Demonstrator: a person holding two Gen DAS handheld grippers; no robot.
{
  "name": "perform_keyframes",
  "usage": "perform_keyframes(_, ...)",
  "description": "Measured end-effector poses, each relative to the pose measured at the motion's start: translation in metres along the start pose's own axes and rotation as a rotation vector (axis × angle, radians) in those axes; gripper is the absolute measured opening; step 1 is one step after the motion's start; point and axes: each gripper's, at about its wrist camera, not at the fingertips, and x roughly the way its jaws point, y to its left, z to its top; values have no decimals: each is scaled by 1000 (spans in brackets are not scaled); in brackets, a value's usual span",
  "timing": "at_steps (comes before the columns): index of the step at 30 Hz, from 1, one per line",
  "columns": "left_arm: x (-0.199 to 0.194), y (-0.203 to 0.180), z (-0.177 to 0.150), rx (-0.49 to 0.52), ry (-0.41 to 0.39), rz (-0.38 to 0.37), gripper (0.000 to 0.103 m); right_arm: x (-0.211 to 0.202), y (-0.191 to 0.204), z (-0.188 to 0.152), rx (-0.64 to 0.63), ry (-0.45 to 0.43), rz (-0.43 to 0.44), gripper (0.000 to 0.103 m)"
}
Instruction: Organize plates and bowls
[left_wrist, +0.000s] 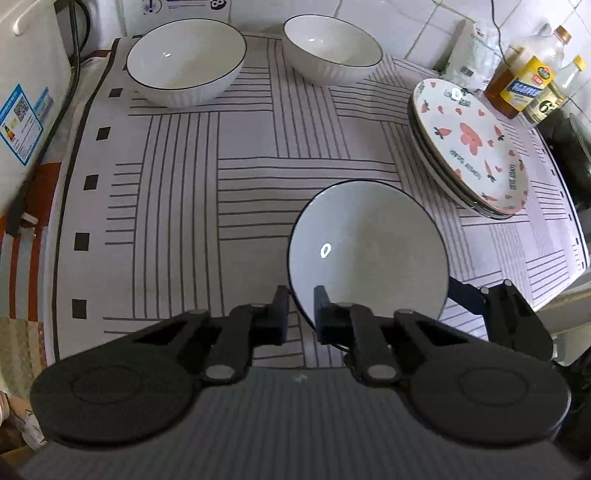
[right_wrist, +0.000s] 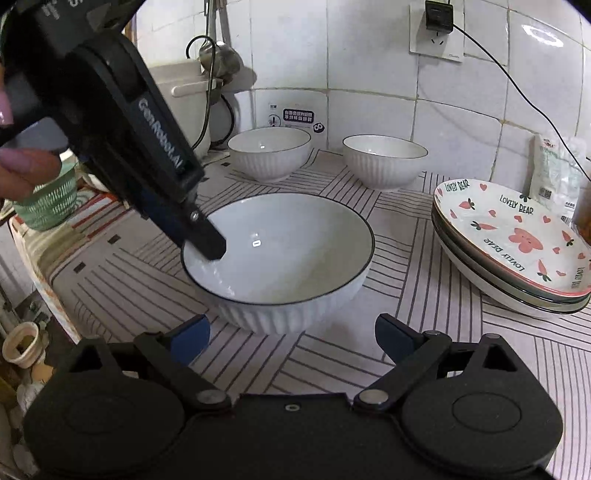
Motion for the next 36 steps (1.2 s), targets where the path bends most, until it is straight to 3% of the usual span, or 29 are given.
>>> perform_keyframes(5,3,3,2,-12,-5,-4,10,12,0,1,-15,-3,10,98)
perform_keyframes(10,2,-1,4,25,-3,9,10,19,-8,2,-6,-25,95,96)
perform_keyframes(15,-3,-11,4,92,-48,53,9,21,0,10,-91,-16,73,95)
perform_keyframes(23,-21,-18,28,114,-105,43,9,15,-11,32,-67,-66,47,95)
perform_keyframes(36,7,-17,70,109,-65,48,9,44,-31,55,21,-17,1,96)
